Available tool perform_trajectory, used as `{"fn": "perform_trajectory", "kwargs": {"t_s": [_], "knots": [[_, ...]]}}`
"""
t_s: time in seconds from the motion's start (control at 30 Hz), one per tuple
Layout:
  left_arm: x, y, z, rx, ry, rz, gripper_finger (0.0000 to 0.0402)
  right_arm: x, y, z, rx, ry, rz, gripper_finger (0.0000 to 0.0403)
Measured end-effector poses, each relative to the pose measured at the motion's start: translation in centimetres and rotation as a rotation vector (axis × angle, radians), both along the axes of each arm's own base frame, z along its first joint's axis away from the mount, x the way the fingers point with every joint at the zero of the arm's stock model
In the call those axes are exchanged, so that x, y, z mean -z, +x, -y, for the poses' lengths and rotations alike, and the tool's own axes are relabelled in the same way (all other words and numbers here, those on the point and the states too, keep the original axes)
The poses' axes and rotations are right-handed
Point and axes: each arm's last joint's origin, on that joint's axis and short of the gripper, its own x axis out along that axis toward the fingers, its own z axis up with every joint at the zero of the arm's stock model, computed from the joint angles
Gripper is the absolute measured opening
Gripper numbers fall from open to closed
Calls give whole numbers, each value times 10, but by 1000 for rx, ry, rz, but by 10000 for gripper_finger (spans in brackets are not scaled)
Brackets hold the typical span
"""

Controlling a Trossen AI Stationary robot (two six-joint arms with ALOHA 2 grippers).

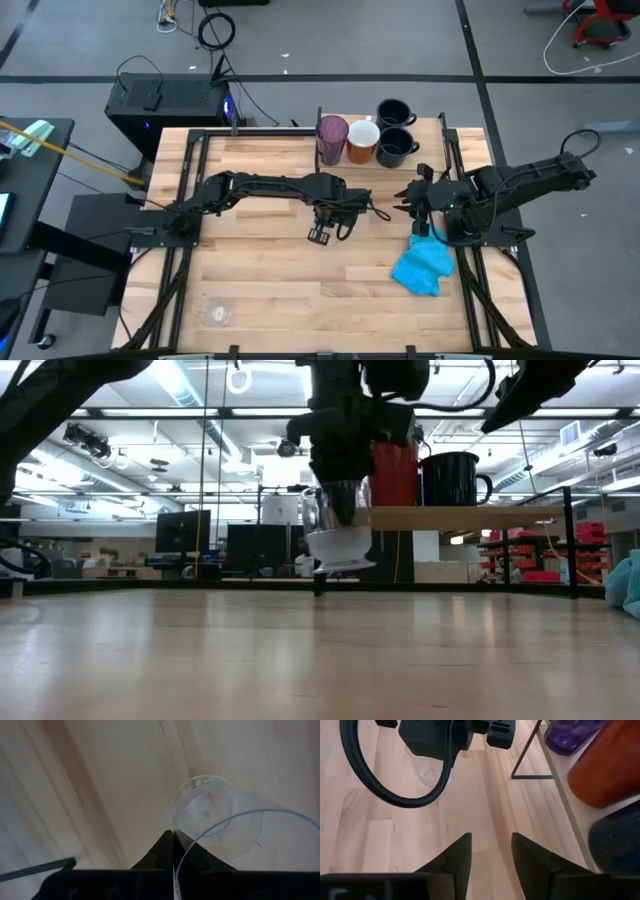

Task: Stack small to large cups/mugs on shelf
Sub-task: Put the top transparent mug on the shelf

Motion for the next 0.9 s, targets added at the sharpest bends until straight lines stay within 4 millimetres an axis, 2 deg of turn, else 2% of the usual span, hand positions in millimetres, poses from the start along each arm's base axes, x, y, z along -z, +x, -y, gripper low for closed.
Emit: {"fn": "perform_trajectory", "kwargs": {"t_s": [0.27, 0.37, 0.53, 0.63, 0.77, 0.9], "knots": [[19, 4, 2, 7, -3, -47, 9, -4, -6, 1, 16, 26, 33, 170], [28, 5, 6, 61, 1, -81, 11, -6, -9, 2, 15, 29, 47, 174], [29, 5, 20, 227, 16, -92, 6, -7, -11, 2, 15, 30, 54, 173], [29, 3, 26, 342, 27, -109, 20, -7, -11, 2, 15, 30, 55, 172], [29, 1, 36, 543, 46, -130, 42, -7, -11, 2, 16, 32, 55, 172], [29, 0, 46, 753, 66, -143, 38, -7, -11, 2, 21, 37, 57, 172]]}}
